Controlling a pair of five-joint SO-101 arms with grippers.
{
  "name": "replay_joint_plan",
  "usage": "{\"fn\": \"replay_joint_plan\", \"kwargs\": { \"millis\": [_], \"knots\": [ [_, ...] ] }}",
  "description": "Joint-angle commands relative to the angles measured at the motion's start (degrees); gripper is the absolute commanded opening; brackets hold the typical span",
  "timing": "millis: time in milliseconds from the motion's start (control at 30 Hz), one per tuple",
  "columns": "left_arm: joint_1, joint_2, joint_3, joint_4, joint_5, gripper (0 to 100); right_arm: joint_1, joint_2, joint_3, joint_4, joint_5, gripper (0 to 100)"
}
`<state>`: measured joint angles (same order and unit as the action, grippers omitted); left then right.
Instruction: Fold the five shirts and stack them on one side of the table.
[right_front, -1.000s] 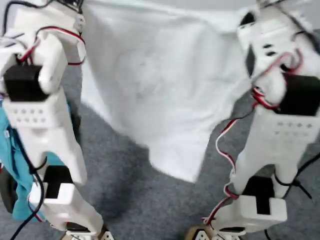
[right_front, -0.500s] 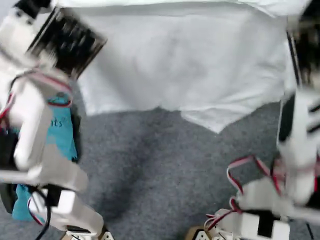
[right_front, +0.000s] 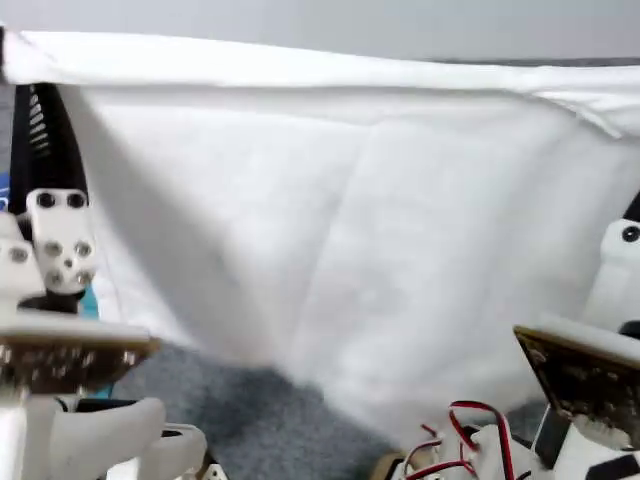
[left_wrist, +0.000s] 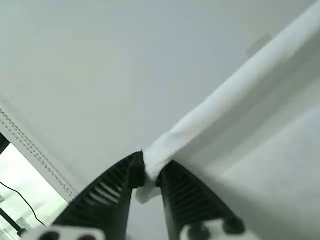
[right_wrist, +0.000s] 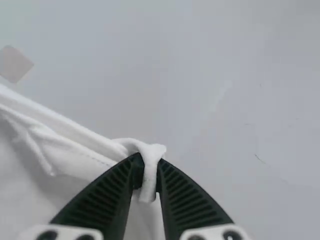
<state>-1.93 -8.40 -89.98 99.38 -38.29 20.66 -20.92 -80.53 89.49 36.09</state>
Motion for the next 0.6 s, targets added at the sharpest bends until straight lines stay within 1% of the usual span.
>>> {"fn": "replay_joint_plan", "kwargs": {
  "millis": [0,100,167,200,267,333,433,500,567],
  "knots": [
    [-1.8,-0.2,7.8,1.2,-0.5,1,0.8,2.2,5.8,1.9,0.8,0.9],
    [-1.8,-0.2,21.2,1.2,-0.6,1,-3.2,4.5,15.1,4.3,0.9,0.9],
    [-1.7,0.0,32.9,1.1,-0.9,1,-5.8,6.8,22.8,5.1,0.7,0.9],
    [-1.5,0.1,39.3,0.7,-1.8,1,-7.1,8.2,27.2,4.7,0.7,0.9],
    [-1.3,1.2,53.3,-2.6,-4.7,1,-8.9,11.6,35.5,3.2,0.5,0.9],
    [-1.5,3.5,66.3,-8.7,-7.8,1,-10.3,15.5,43.0,-0.6,0.4,0.9],
    [-1.8,8.2,80.9,-20.5,-10.7,1,-11.6,22.0,50.8,-9.0,0.4,0.9],
    [-1.8,12.2,86.2,-28.7,-10.7,1,-11.8,26.6,53.4,-15.3,0.4,0.9],
    [-1.8,17.1,87.8,-36.1,-10.7,1,-12.0,31.4,54.0,-20.8,0.4,0.9]
  ]
}}
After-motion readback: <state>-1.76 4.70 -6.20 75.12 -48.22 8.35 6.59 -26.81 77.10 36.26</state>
